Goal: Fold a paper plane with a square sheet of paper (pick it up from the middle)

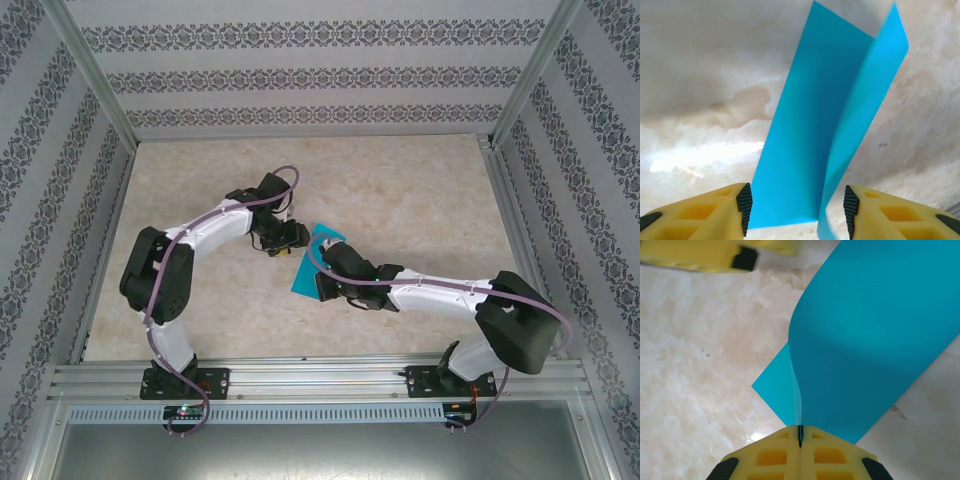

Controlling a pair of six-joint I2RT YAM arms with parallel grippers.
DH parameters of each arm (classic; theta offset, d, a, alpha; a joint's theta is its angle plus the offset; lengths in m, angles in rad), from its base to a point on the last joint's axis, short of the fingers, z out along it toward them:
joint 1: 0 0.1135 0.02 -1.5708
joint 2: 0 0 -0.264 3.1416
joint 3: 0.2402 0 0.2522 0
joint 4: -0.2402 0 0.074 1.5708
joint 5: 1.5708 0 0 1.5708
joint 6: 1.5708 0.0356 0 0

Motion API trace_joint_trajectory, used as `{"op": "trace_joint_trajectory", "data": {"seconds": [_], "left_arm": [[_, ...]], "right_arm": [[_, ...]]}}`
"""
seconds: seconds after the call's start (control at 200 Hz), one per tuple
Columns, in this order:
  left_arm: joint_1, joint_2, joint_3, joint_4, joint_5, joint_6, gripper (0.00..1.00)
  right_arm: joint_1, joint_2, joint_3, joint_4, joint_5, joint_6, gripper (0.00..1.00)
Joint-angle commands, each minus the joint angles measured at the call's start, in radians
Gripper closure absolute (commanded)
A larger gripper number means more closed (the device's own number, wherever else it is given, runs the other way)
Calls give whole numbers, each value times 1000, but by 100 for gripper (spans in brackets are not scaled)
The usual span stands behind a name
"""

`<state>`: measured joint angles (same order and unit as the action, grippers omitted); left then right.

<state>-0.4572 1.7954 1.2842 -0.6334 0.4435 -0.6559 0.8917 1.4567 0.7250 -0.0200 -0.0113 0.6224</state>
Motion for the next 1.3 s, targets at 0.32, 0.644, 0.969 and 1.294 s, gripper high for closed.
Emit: {"op": "trace_joint_trajectory", "data": {"seconds": [0.32, 0.644, 0.969, 1.294], "left_arm": [[-80, -63, -163, 138, 62, -66, 78], [-141, 37, -168, 170, 63, -82, 85], [-147, 46, -201, 139, -2, -80, 88], [-147, 59, -197, 115, -24, -59, 88]], "right_arm": [[-160, -40, -126, 211, -299, 76, 99], [-177, -38, -118, 147, -255, 77, 97], [-192, -9, -72, 53, -226, 52, 97], [-203, 58, 13, -35, -210, -8, 97]]}}
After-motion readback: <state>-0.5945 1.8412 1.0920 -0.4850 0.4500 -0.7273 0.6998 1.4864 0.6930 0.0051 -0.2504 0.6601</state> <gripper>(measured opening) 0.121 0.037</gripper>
